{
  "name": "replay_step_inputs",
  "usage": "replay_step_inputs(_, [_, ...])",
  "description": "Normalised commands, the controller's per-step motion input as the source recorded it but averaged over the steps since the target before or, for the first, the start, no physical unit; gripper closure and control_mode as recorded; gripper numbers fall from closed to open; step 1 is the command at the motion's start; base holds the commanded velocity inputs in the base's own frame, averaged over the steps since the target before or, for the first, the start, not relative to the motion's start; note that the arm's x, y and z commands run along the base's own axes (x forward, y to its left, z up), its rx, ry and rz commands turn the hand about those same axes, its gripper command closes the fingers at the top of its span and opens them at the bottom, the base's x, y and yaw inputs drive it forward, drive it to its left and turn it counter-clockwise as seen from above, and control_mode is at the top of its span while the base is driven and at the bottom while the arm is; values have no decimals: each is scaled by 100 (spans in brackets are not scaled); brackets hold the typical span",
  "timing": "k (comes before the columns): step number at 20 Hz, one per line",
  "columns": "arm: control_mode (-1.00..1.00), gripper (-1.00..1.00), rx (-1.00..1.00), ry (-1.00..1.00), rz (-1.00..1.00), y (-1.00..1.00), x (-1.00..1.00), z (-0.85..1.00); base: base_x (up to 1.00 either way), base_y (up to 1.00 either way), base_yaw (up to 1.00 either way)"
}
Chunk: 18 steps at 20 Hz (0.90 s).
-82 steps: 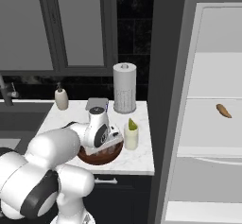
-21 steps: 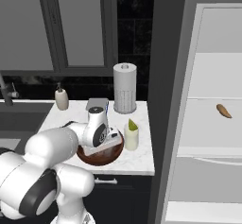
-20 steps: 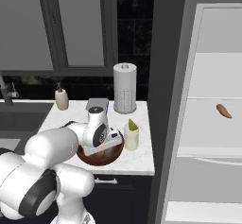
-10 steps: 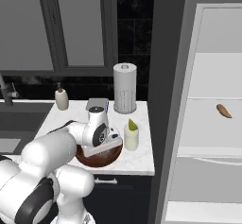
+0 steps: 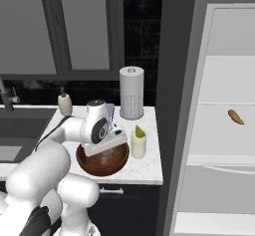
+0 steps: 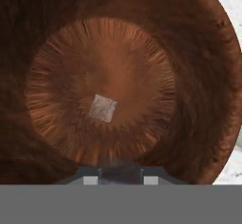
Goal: Grab a lemon wedge from the fridge and one ice cube from the ice bowl, and put them in the glass of lemonade.
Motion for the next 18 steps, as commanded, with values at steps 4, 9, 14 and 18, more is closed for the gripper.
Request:
replay_step_inputs(4, [-100, 100, -3, 0, -8, -10, 16, 81, 0, 0, 0])
replay_step_inputs(9, [-100, 100, -1, 0, -21, -26, 55, 59, 0, 0, 0])
replay_step_inputs(14, [-100, 100, -4, 0, -27, -25, 86, 22, 0, 0, 0])
replay_step_inputs(18, [-100, 100, -3, 0, -25, -29, 82, 0, 0, 0, 0])
